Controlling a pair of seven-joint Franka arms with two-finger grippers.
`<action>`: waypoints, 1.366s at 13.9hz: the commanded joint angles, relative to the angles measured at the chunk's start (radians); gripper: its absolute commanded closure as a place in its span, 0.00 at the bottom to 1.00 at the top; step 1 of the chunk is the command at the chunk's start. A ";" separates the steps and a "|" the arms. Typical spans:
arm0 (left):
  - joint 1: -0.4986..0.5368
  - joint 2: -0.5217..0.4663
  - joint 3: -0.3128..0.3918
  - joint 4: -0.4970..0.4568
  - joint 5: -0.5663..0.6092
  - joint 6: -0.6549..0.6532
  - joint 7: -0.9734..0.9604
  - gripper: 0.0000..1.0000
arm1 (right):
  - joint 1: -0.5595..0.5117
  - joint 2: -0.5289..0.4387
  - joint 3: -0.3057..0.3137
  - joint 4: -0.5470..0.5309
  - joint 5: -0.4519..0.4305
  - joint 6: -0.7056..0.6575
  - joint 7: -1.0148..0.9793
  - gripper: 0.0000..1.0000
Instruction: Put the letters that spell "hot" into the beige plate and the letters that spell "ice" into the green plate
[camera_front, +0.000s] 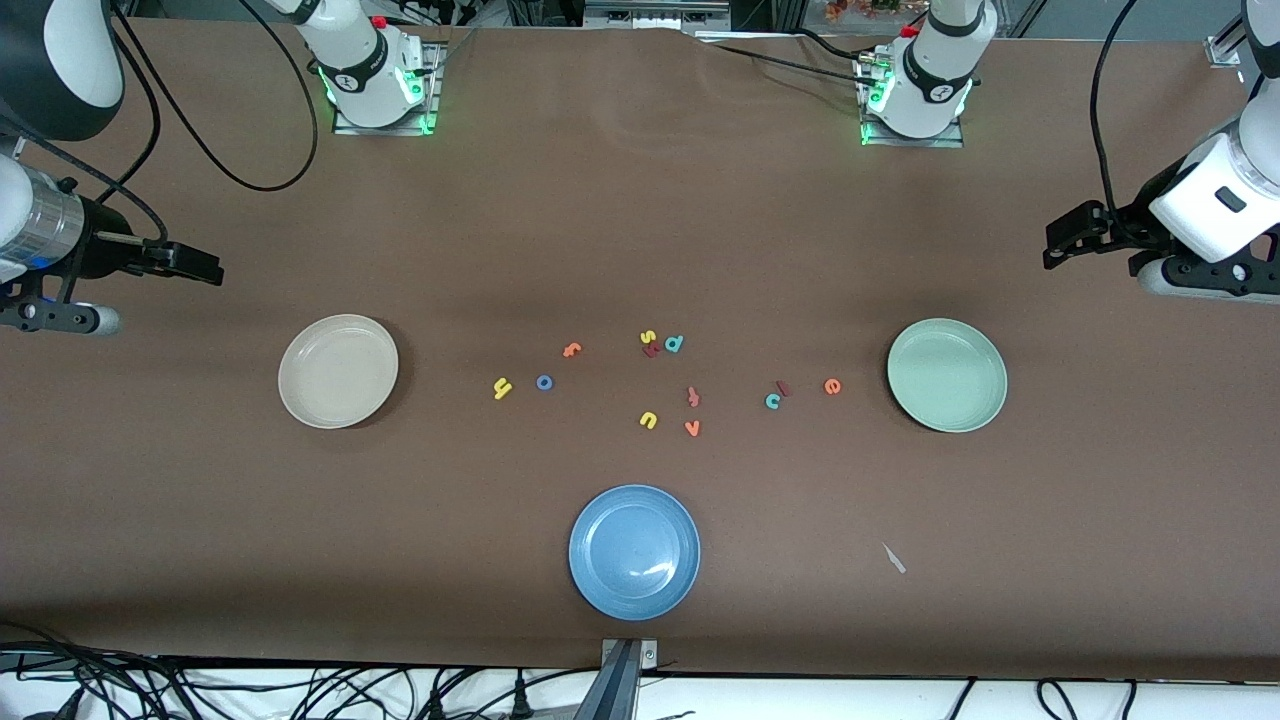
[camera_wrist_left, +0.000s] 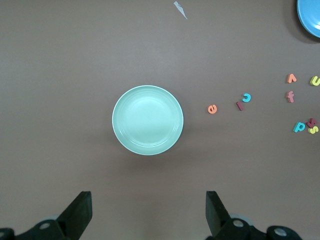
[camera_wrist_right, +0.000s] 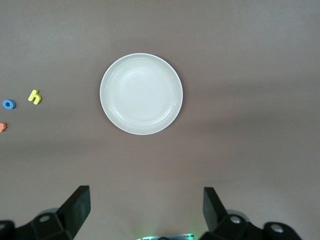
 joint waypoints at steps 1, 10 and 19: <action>0.005 0.011 -0.002 0.026 -0.018 -0.007 0.017 0.00 | -0.001 0.001 0.000 0.011 0.018 -0.016 0.005 0.00; -0.015 0.011 -0.014 0.023 -0.018 -0.015 0.025 0.00 | -0.001 0.001 0.000 0.013 0.018 -0.014 0.005 0.00; -0.153 0.184 -0.028 0.026 -0.010 -0.010 0.106 0.00 | 0.003 0.050 0.003 0.017 0.020 -0.011 -0.007 0.00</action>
